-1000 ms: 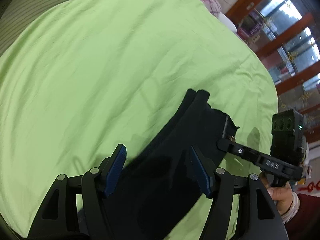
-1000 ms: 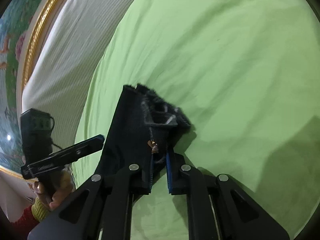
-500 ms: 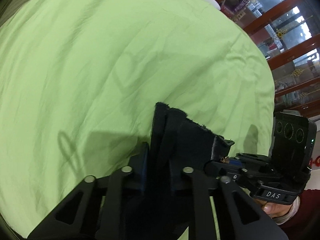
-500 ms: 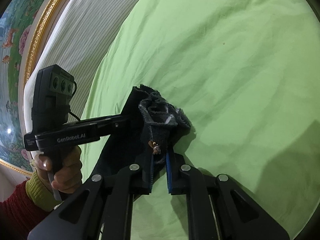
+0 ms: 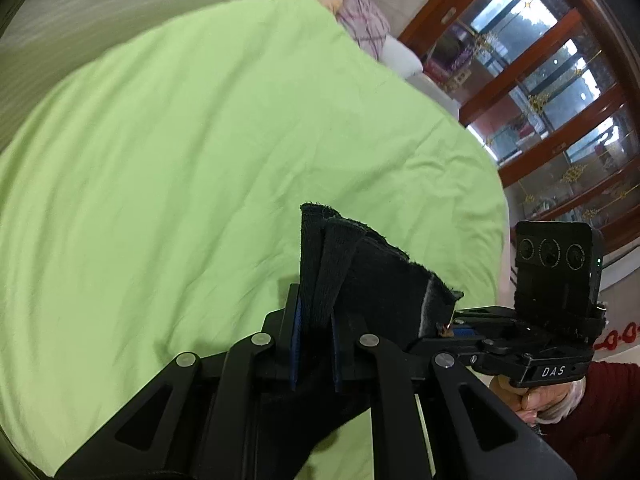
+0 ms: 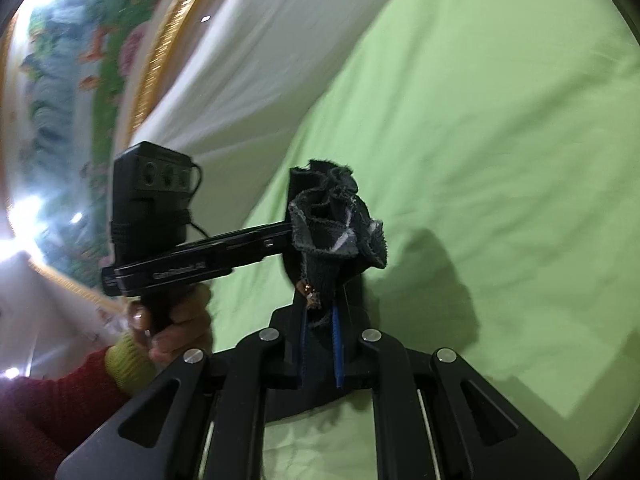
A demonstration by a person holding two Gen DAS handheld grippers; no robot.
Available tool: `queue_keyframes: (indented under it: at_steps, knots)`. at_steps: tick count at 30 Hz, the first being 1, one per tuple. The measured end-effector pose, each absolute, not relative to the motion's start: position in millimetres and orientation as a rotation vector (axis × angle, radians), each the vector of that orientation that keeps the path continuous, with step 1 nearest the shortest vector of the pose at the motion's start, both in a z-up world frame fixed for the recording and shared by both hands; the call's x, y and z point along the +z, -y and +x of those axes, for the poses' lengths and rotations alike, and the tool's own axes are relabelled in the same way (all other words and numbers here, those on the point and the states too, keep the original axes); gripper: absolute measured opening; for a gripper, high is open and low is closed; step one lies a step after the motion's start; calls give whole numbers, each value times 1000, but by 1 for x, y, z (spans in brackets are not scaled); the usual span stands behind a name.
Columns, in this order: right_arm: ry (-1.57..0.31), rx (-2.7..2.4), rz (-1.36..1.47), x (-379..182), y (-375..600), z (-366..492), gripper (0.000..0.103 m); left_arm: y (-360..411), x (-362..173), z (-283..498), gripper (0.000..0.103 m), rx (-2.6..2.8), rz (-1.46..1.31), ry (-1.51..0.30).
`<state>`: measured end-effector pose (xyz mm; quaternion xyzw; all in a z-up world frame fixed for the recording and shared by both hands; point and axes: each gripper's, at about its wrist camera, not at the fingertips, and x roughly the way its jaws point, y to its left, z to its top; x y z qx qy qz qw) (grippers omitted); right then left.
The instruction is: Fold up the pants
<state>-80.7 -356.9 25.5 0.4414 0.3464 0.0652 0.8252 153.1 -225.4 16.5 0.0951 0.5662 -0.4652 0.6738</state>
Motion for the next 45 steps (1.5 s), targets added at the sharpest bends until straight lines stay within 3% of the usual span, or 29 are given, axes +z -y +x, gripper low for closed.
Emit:
queue_keyframes:
  at_steps: [11,37,42,45]
  knots:
    - [-828,344,861,29,284,-46,11,131,38,130,11,-959,148,-1220]
    - [-1137,378,692,-20,176,13,15,19,-36,97,10,-641,-49,-1340]
    - [-1183,380,681,-24,160,18,35,-3,-42,87,11,-568,-126,-1370]
    - [-1192,390,646,-23,150,17,40,-18,-42,78,12,-593,-141,-1358]
